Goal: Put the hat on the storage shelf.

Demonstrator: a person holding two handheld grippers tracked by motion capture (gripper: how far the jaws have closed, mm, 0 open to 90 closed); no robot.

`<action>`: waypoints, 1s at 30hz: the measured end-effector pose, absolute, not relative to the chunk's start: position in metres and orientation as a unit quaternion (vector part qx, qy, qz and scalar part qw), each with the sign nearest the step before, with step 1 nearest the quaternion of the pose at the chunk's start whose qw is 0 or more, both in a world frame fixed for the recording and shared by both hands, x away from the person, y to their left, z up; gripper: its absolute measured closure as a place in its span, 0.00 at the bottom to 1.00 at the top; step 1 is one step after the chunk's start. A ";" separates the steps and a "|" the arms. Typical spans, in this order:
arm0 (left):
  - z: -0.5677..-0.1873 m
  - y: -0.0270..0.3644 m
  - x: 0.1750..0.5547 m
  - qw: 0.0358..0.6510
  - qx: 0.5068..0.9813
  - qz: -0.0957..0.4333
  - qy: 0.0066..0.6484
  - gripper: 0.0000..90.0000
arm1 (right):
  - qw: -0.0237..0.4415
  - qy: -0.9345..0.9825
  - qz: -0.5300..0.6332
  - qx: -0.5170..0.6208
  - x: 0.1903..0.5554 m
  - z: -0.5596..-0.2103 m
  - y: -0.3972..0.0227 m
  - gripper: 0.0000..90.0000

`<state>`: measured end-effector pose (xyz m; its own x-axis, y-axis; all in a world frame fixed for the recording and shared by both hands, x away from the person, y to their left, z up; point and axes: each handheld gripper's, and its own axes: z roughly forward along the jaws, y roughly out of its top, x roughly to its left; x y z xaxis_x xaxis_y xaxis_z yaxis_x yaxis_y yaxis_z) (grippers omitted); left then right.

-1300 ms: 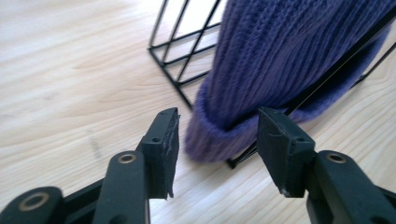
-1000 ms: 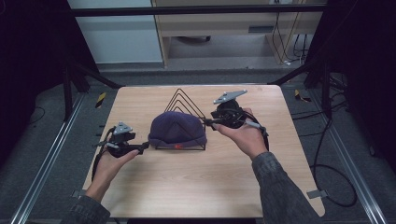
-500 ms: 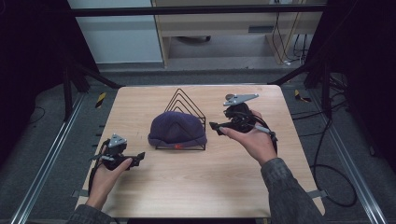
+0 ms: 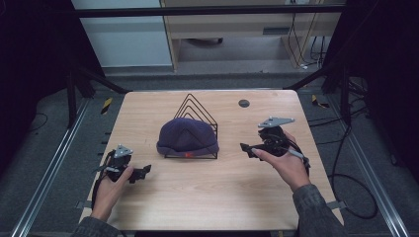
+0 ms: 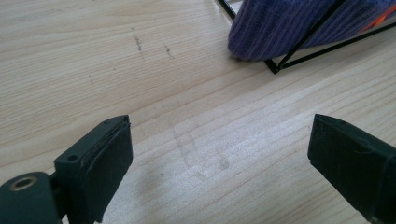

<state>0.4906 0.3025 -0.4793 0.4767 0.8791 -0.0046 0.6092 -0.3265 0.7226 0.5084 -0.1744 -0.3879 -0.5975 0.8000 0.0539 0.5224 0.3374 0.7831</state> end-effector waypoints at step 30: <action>-0.490 0.299 0.492 0.296 0.806 0.185 0.478 0.03 | 0.146 0.768 0.365 0.506 0.519 -0.493 -0.219 0.17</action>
<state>0.4919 0.2987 -0.4905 0.4746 0.8801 0.0148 0.6618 -0.3679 0.6532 0.5193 -0.2191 -0.4933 -0.4448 0.8838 0.1455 0.6707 0.2210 0.7080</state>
